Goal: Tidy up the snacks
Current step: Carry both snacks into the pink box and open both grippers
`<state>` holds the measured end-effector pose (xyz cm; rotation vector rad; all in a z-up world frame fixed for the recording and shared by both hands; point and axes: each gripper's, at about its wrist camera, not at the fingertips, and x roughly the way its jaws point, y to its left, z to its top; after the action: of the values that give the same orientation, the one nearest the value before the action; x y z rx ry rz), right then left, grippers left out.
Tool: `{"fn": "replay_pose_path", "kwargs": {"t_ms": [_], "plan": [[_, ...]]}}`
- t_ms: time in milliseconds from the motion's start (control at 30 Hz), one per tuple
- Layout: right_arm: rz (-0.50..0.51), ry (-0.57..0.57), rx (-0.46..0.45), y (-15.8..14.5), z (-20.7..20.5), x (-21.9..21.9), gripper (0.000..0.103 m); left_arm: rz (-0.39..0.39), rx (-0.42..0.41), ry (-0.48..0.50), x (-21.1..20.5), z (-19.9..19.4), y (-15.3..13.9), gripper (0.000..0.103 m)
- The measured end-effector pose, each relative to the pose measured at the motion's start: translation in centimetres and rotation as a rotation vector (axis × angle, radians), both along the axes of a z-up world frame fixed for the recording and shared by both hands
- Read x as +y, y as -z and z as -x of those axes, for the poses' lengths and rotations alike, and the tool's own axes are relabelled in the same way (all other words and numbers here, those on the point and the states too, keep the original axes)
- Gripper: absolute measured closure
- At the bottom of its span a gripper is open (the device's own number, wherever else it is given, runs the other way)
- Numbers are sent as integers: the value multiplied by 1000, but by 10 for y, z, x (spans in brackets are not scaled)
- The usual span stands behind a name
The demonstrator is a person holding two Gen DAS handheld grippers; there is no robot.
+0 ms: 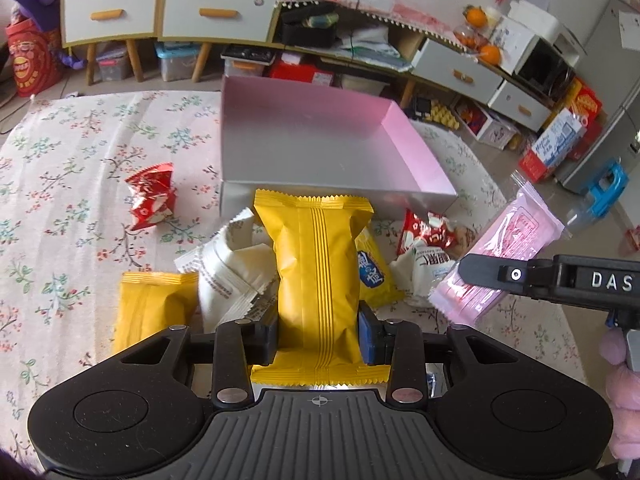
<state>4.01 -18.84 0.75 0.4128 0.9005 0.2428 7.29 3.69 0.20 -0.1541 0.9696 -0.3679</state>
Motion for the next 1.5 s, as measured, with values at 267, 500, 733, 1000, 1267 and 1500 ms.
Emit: {"fn": "replay_pose_path", "kwargs": {"t_ms": [267,500,733,1000,1267,1500], "plan": [[-26,63,-21,-11,-11,-13,82,33,-32,-51,7,-2,-15,68],[-55,103,-28,-15,-46,-22,82,58,-66,-87,0,-38,-31,68],[-70,113,8,7,-104,-28,82,16,-88,-88,-19,-94,-27,68],[-54,21,62,29,-148,-21,82,-30,-67,-104,-29,-148,12,68],[23,-35,78,41,-168,-9,82,-75,-73,-100,-36,-176,35,68],[46,-47,61,41,-179,-5,76,-107,-92,-116,-39,-191,42,67]]}}
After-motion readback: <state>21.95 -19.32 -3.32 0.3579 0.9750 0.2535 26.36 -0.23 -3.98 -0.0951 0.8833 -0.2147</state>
